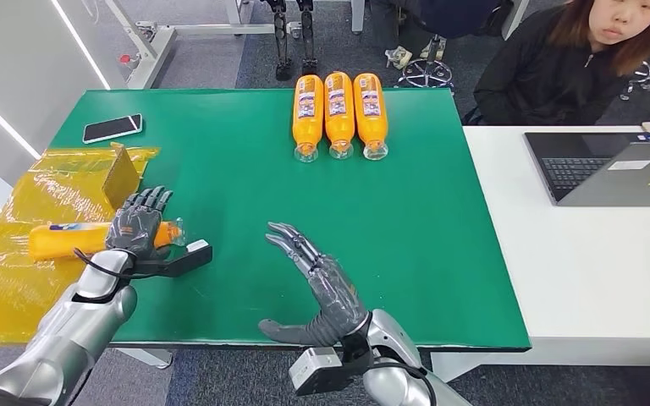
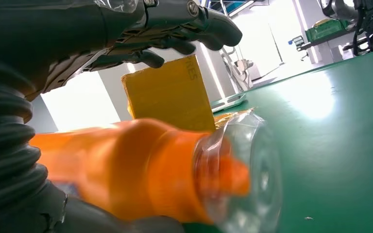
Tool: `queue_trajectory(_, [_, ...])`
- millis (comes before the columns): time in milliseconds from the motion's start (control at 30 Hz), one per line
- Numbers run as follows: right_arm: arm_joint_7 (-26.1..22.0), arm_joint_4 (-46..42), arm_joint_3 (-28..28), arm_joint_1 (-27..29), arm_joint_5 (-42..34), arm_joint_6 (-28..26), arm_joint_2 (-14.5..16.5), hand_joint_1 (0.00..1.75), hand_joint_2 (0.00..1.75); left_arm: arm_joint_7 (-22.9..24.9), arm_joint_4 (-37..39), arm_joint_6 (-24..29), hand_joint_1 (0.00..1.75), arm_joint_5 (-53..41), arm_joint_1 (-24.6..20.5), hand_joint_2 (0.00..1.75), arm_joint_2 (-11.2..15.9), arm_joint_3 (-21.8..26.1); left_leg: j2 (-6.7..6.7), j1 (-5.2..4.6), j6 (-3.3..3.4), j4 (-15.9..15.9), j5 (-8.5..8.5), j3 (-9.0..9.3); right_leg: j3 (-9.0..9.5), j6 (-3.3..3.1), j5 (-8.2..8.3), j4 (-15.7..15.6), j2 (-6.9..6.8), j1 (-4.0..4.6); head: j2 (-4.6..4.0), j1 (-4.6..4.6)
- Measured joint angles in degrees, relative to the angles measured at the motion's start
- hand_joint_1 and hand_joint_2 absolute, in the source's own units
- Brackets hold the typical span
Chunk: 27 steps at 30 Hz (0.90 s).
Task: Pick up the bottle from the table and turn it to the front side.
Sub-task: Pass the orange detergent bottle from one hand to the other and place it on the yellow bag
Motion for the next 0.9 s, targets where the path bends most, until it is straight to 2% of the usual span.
queue_trajectory(167, [-0.3, 0.2, 0.0, -0.1, 0.0, 0.1, 0.0, 0.00, 1.75, -0.2, 0.0, 0.3, 0.00, -0.5, 0.0, 1.75, 0.3, 0.0, -0.01, 0.00, 0.00, 0.0, 0.00, 0.00, 0.00, 0.00, 0.00, 0.0, 0.00, 0.00, 0.00, 0.00])
queue_trajectory(300, [-0.5, 0.6, 0.0, -0.1, -0.2, -0.1, 0.0, 0.00, 1.75, -3.3, 0.0, 2.3, 0.00, 0.9, -0.2, 1.75, 0.7, 0.1, 0.00, 0.00, 0.00, 0.0, 0.00, 0.00, 0.00, 0.00, 0.00, 0.0, 0.00, 0.00, 0.00, 0.00])
queue_trajectory(467, [-1.2, 1.1, 0.0, -0.1, -1.0, -1.6, 0.0, 0.00, 1.75, -12.6, -0.3, 10.0, 0.00, 6.1, -0.2, 1.75, 0.7, 2.0, 0.01, -0.01, 0.00, 0.0, 0.00, 0.02, -0.02, 0.00, 0.00, 0.0, 0.01, 0.00, 0.00, -0.01])
queue_trajectory(600, [-1.7, 1.7, 0.0, 0.1, -1.6, -3.4, -0.3, 0.00, 1.75, -25.0, -2.6, 13.9, 0.00, 14.2, -0.1, 1.75, -0.3, 6.1, 0.00, -0.02, 0.00, 0.0, 0.00, 0.01, -0.02, 0.00, 0.00, 0.0, 0.00, 0.00, 0.00, 0.00])
queue_trajectory(767, [-1.6, 1.7, -0.1, 1.0, -2.0, -5.3, -0.9, 0.00, 1.75, -36.3, -9.5, 10.6, 0.00, 24.0, 1.6, 1.75, -3.0, 10.3, -0.02, -0.04, 0.00, 0.0, 0.00, 0.00, -0.01, 0.00, 0.00, 0.0, -0.02, -0.01, 0.00, 0.01])
queue_trajectory(900, [-1.1, 1.5, -0.8, 1.9, -1.0, -7.0, -1.5, 0.00, 1.75, -38.2, -17.9, 6.0, 0.00, 28.5, 4.3, 1.75, -5.4, 10.7, -0.03, -0.06, 0.01, 0.0, -0.01, -0.01, -0.01, 0.01, 0.00, -0.1, -0.03, -0.03, 0.00, 0.00])
